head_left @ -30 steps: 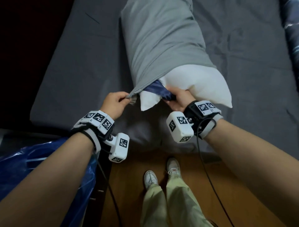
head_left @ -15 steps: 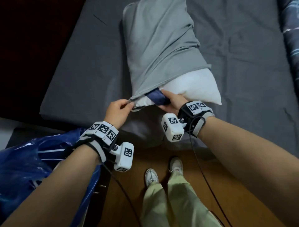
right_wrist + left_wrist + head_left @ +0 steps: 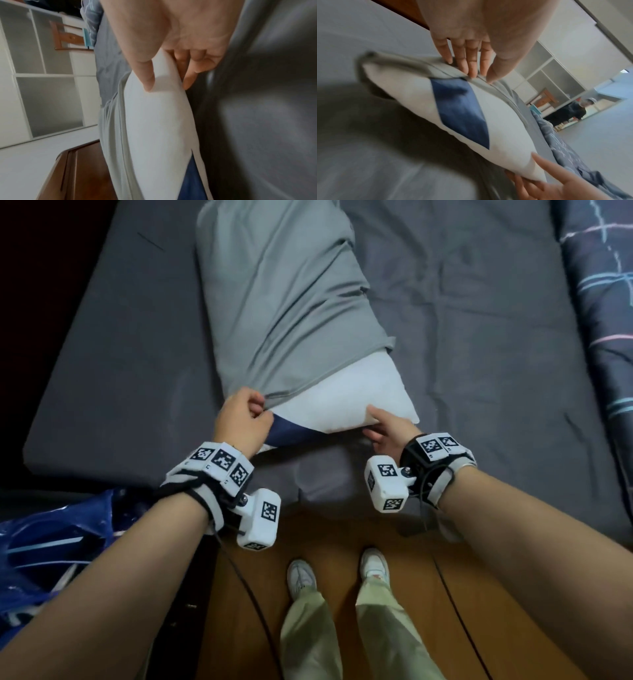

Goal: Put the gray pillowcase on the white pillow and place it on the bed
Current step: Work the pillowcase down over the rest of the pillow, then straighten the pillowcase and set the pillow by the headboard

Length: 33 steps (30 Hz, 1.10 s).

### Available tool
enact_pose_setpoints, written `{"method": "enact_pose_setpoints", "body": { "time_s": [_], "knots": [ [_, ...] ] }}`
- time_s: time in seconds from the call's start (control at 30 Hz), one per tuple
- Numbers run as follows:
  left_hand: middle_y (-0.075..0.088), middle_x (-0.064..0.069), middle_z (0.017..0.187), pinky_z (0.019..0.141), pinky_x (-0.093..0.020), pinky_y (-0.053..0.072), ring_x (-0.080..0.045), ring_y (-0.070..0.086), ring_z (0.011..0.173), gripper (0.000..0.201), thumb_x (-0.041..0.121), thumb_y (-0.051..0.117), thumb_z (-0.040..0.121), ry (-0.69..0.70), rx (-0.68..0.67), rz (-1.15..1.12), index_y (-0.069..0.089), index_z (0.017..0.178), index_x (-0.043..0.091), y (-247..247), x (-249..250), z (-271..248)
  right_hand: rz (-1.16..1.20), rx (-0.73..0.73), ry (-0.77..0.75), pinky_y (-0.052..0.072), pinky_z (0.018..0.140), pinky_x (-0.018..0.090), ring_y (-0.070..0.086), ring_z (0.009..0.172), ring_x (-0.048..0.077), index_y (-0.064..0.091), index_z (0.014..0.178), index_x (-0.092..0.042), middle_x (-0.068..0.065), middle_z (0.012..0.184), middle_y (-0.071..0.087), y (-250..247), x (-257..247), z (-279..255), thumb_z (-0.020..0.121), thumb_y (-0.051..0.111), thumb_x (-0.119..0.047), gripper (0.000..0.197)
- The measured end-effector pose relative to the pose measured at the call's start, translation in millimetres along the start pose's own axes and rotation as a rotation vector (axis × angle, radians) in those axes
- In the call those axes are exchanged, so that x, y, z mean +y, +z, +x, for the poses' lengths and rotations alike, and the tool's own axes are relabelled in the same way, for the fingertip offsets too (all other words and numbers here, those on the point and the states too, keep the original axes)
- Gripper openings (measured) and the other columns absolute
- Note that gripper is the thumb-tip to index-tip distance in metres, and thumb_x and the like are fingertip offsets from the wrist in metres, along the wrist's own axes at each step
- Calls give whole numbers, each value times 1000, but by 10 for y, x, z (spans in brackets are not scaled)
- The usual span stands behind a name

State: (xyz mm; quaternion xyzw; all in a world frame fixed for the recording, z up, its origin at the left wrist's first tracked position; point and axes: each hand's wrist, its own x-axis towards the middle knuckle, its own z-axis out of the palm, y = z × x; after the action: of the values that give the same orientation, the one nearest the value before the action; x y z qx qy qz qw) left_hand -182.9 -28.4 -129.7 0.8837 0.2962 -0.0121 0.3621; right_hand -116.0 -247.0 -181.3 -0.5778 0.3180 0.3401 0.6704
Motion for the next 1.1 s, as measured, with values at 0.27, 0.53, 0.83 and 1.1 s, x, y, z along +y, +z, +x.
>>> {"method": "enact_pose_setpoints", "body": {
  "time_s": [0.27, 0.53, 0.83, 1.1],
  "knots": [
    [47, -4, 134, 107, -38, 34, -26, 43, 125, 52, 22, 63, 79, 344, -140, 241, 51, 129, 23, 720, 785, 316, -20, -78, -24, 33, 58, 24, 60, 67, 6, 53, 97, -31, -10, 85, 61, -426, -155, 216, 89, 59, -32, 11],
    [62, -17, 122, 94, -39, 44, -36, 57, 111, 34, 8, 46, 88, 227, -251, 454, 56, 121, 10, 1035, 1099, 679, -305, -116, -259, 36, 39, 12, 61, 41, -1, 56, 87, -23, 1, 75, 60, -460, -136, 300, 90, 50, 2, 25],
    [66, -8, 106, 77, 0, 39, 5, 57, 79, 27, 0, 56, 89, 358, -699, -161, 65, 114, -1, 1065, 1406, 53, 345, -377, -711, 44, 89, 11, 56, 92, -23, 46, 115, 27, -52, 96, 54, -294, -393, 176, 87, 50, 9, 33],
    [63, -3, 99, 80, -10, 43, 8, 55, 73, 28, 3, 56, 90, 243, -675, -255, 63, 117, 0, 1077, 1144, -89, -337, -100, -443, 40, 43, 8, 60, 52, -4, 31, 143, -23, -1, 88, 63, -755, -315, 97, 88, 60, -7, 63]
  ]
}}
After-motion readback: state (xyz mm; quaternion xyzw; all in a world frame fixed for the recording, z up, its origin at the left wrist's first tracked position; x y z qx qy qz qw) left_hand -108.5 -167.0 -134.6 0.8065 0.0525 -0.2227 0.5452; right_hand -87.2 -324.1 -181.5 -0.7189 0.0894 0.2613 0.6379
